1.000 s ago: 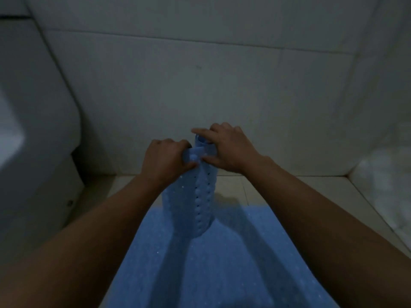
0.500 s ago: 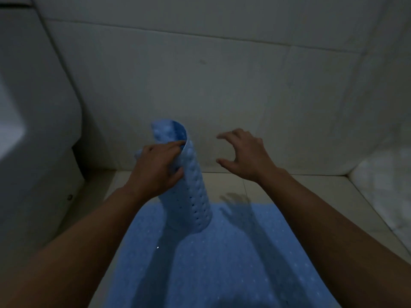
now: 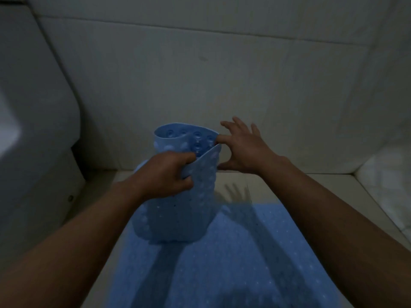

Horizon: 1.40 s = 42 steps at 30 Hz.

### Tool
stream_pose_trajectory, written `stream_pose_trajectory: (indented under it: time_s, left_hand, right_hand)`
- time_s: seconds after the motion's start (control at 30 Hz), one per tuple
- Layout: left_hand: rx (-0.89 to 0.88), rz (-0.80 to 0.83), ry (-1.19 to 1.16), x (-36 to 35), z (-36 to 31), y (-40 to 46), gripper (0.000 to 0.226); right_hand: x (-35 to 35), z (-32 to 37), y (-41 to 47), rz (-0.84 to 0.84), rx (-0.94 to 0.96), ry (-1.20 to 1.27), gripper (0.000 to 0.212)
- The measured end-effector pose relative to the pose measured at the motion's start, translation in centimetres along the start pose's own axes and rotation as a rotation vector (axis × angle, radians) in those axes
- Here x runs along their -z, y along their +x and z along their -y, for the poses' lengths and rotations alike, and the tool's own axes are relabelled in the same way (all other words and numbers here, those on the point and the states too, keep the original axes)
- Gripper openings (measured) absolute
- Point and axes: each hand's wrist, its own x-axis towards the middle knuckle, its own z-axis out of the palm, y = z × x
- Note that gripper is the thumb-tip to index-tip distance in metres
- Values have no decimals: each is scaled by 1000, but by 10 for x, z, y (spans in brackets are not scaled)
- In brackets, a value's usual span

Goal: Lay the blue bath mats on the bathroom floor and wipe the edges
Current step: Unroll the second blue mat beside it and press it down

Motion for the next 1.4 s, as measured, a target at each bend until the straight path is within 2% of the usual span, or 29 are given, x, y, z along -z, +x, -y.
stream_pose_trajectory:
  time_s: [0.17, 0.3, 0.37, 0.5, 0.63, 0.77, 0.87, 0.93, 1.07, 1.23, 1.3, 1.4]
  left_hand:
    - [94, 84, 49, 47, 28, -10, 23]
    - [209, 95, 115, 66, 57, -20, 33]
    - [303, 72, 101, 71, 73, -28, 27]
    - [414, 38, 122, 68, 96, -41, 20]
    - [463, 39, 260, 58, 104, -47, 21]
    - [435, 89, 320, 40, 110, -56, 29]
    - [424, 100, 380, 17, 114, -64, 24]
    - [424, 43, 375, -1, 115, -66, 23]
    - [530, -102, 169, -38, 100, -72, 13]
    - [595, -110, 46, -58, 69, -99, 22]
    - [586, -104, 24, -56, 63, -104, 21]
    - [516, -74, 110, -65, 59, -119, 25]
  right_hand:
    - [10, -20, 16, 32, -104, -55, 68]
    - [13, -27, 31, 67, -85, -187, 65]
    - [16, -31, 33, 35, 2, -253, 56]
    - [3, -30, 28, -65, 330, -362, 37]
    - [-19, -16, 21, -120, 375, -309, 22]
    - [-44, -1, 20, -199, 340, -355, 17]
    - [-58, 2, 20, -100, 331, -313, 20]
    - [-61, 1, 20, -25, 265, -211, 25]
    - [-68, 6, 1, 33, 108, -106, 25]
    - [-75, 33, -47, 191, -57, 28, 27]
    - [-81, 33, -67, 199, -110, 73, 30]
    - [-105, 23, -91, 188, -95, 79, 31]
